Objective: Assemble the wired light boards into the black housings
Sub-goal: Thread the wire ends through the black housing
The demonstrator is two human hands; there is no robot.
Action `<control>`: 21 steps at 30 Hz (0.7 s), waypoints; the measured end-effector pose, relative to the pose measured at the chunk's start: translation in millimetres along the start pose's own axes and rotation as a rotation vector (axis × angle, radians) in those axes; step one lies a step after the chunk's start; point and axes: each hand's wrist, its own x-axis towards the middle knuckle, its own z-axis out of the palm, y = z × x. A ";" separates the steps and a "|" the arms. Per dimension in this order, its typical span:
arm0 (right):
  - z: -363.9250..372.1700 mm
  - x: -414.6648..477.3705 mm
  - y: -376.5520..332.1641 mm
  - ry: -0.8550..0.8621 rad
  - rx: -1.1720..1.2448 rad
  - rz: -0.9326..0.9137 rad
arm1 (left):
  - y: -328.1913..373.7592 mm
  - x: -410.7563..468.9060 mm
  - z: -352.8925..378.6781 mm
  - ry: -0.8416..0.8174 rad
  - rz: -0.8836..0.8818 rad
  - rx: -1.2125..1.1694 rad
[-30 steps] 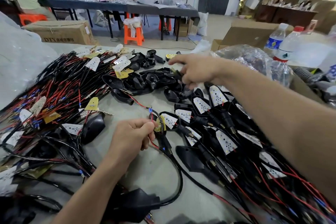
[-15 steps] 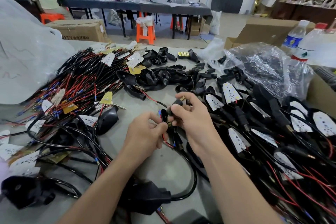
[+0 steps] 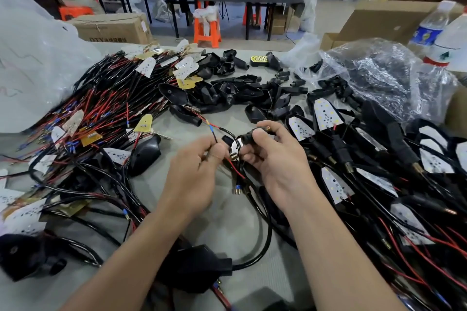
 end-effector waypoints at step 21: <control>-0.3 -4.9 4.1 -0.078 -0.184 -0.060 | -1.2 -0.2 -8.1 -0.191 -0.090 0.207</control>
